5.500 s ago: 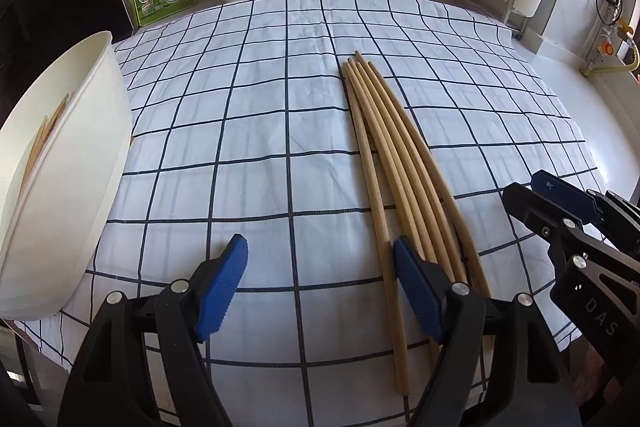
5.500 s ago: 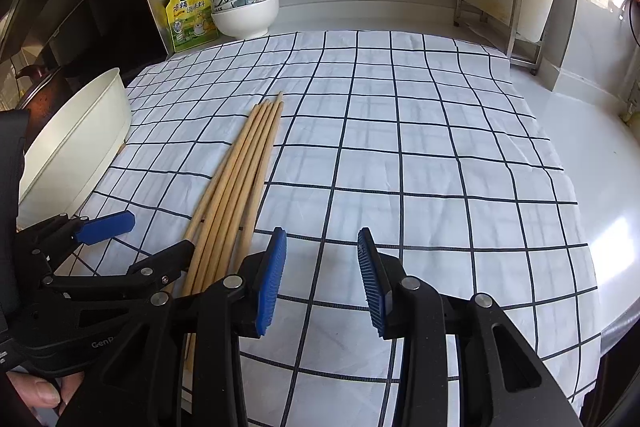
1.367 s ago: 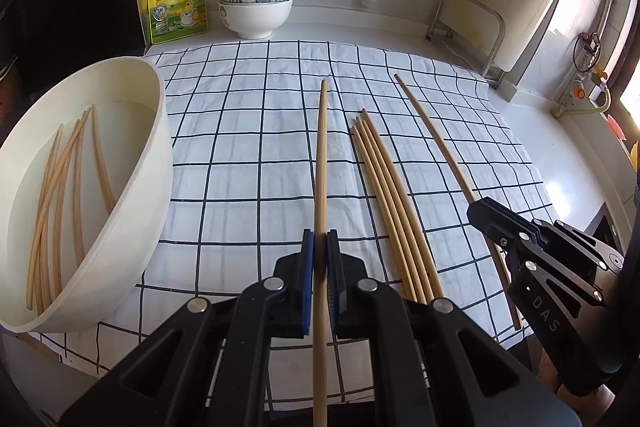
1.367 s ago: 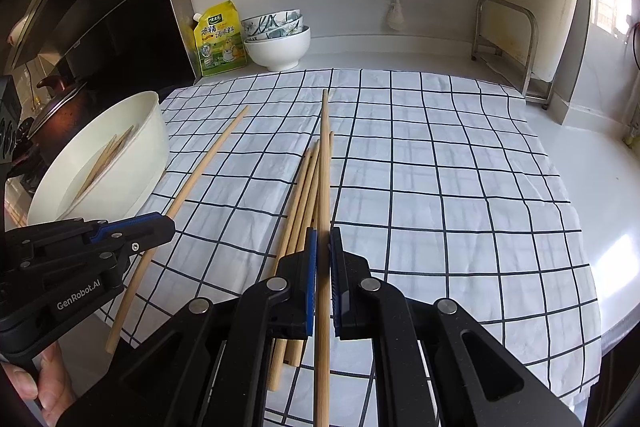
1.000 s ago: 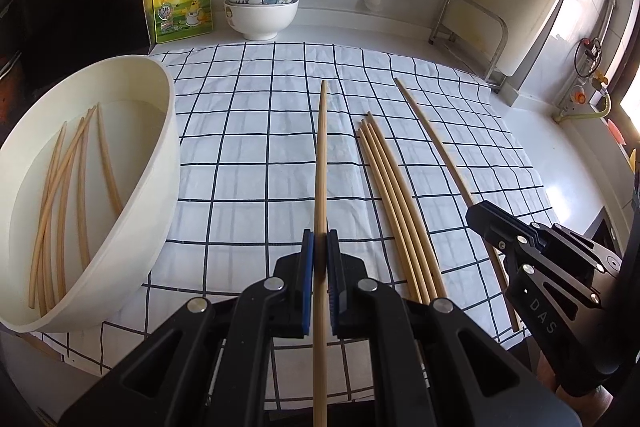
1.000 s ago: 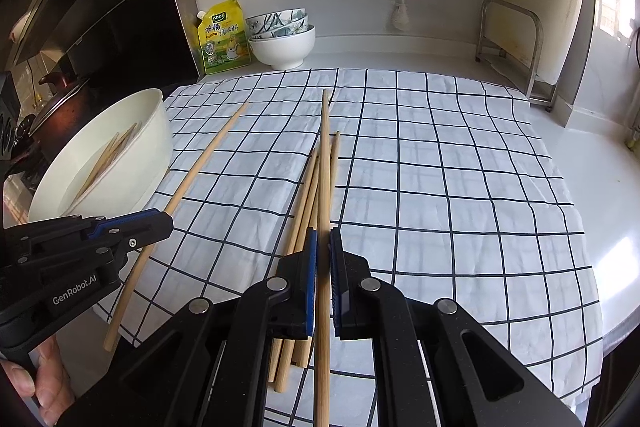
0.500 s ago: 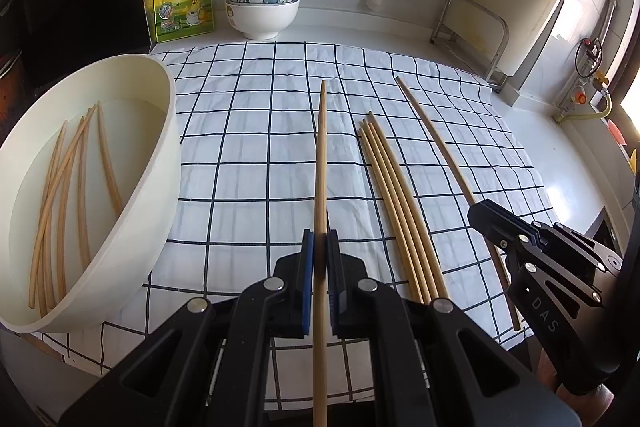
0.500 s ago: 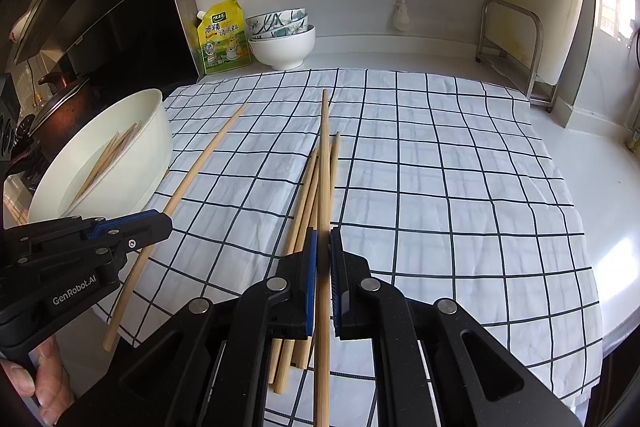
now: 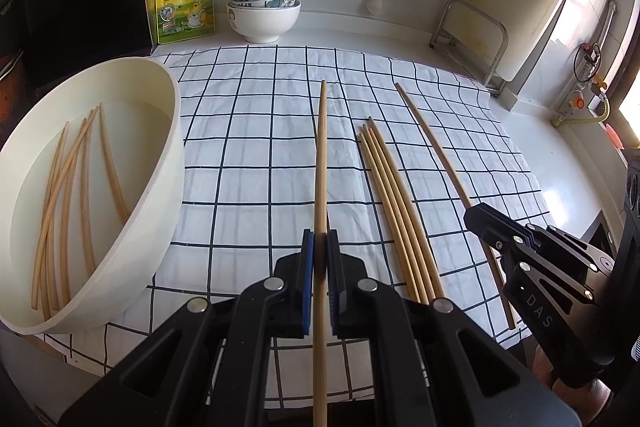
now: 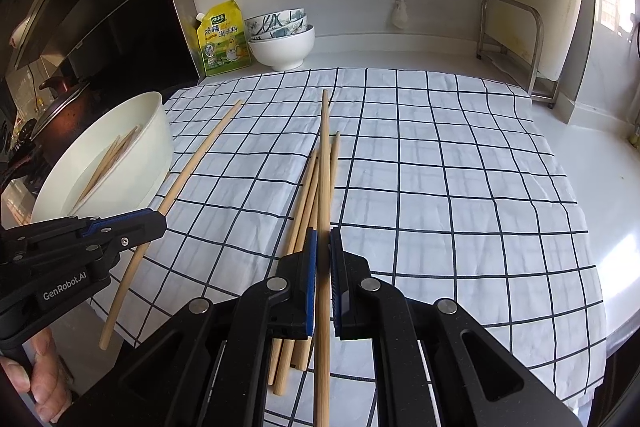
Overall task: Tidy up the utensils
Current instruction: 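Lift both held chopsticks and carry them over the cream basin, then open the left tool releasing its chopstick while the right tool releases its own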
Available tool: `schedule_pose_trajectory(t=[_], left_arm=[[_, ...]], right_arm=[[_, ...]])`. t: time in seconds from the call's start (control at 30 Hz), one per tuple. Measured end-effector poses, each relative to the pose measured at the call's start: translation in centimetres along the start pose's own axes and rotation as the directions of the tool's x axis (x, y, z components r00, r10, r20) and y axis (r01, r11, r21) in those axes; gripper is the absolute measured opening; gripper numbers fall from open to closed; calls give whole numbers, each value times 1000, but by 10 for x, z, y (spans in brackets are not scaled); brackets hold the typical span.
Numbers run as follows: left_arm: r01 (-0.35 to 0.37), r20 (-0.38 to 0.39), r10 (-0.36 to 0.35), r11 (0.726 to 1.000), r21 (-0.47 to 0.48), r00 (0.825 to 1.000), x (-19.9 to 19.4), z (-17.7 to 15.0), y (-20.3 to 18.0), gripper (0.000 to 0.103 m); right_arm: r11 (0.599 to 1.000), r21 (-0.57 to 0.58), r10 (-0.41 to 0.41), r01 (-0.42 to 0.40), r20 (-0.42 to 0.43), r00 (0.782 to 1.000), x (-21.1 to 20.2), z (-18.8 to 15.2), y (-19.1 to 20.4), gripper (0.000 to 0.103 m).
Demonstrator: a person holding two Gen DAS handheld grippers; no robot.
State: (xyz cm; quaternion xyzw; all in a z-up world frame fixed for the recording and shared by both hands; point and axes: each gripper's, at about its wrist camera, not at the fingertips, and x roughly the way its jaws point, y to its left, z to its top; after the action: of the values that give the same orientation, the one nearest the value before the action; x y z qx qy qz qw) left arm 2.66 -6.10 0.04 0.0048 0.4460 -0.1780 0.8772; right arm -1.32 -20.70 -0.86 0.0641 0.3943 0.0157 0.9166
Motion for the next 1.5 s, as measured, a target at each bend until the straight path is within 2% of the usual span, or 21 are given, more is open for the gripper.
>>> schedule_pose_trajectory(t=[0.17,0.37,0.57,0.73,0.9,1.1,1.3,1.5], left_arm=[[5,34,-5,1000,-10,999,-15,7,6,7],[-1,94,5,999,-43,996,-40,22,28,7],[-44,160,59,995,-94,985,-68,34,69,7],[-102,186,129,984,-148,974,-82,38,112,7],[-161,166,200,962,-221,966,-82,35,162,7],[-195,120,236,940,-280,964,-67,32,210,7],[-188,82,221,936,-297,972,-47,29,231,7],[-185,56,212,932,-312,976,-34,26,239,7]], right_arm=[[1000,-11,20,-20,6,1000,1,8,9,6],[996,-49,79,-78,26,997,3,29,38,6],[981,-103,169,-164,48,984,10,60,84,6],[954,-160,260,-253,20,965,27,81,133,6],[925,-200,322,-324,-43,946,53,93,185,6],[911,-223,323,-348,-142,936,88,96,229,6],[914,-221,295,-341,-218,930,113,90,242,6],[917,-214,282,-335,-243,928,121,88,242,6]])
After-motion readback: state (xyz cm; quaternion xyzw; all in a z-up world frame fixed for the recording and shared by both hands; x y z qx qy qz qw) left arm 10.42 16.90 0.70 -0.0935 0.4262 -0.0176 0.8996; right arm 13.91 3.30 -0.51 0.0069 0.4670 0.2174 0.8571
